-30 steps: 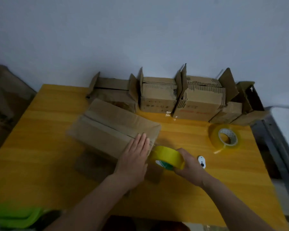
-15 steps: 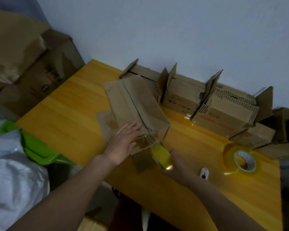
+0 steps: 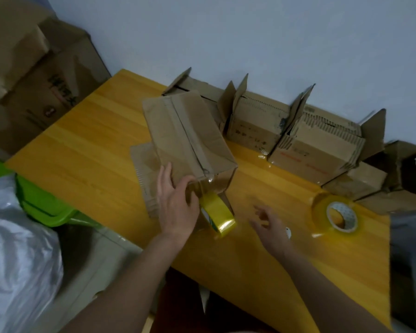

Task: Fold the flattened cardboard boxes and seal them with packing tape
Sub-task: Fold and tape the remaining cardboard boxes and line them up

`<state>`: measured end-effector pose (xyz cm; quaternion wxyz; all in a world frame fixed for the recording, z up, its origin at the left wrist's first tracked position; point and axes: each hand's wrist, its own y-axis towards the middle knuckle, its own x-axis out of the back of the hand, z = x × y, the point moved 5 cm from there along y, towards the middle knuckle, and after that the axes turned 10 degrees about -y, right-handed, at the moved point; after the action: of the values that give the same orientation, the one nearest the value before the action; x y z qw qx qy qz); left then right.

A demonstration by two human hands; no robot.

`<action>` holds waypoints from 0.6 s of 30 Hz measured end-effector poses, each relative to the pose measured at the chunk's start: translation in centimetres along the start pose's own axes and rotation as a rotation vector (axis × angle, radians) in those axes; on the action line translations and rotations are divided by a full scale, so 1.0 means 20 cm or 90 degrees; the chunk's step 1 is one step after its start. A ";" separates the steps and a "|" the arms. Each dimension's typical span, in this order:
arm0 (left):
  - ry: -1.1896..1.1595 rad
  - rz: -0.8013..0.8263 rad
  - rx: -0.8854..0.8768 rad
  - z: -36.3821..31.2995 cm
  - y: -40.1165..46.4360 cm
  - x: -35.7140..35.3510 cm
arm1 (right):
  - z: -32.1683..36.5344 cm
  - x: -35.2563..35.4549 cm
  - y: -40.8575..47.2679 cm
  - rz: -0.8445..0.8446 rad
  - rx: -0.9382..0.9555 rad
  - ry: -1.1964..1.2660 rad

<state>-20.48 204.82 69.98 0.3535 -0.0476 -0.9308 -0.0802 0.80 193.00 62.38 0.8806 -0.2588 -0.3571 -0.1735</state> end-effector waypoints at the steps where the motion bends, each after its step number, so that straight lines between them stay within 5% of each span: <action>1: -0.030 -0.009 0.033 -0.01 -0.03 -0.02 | -0.09 0.04 0.01 -0.054 -0.033 -0.079; 5: -0.185 -0.035 0.141 -0.03 -0.09 -0.08 | -0.35 0.09 0.05 0.011 -0.087 -0.356; 15: -0.522 -0.199 0.569 0.08 -0.13 -0.17 | -0.50 0.07 0.08 0.110 0.005 -0.509; 18: -0.501 -0.050 0.667 0.10 -0.14 -0.27 | -0.44 0.12 0.09 0.144 0.024 -0.436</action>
<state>-18.19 202.28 64.60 -0.0398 0.1392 -0.9076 0.3940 7.99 189.06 58.18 0.7280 -0.3237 -0.6036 0.0285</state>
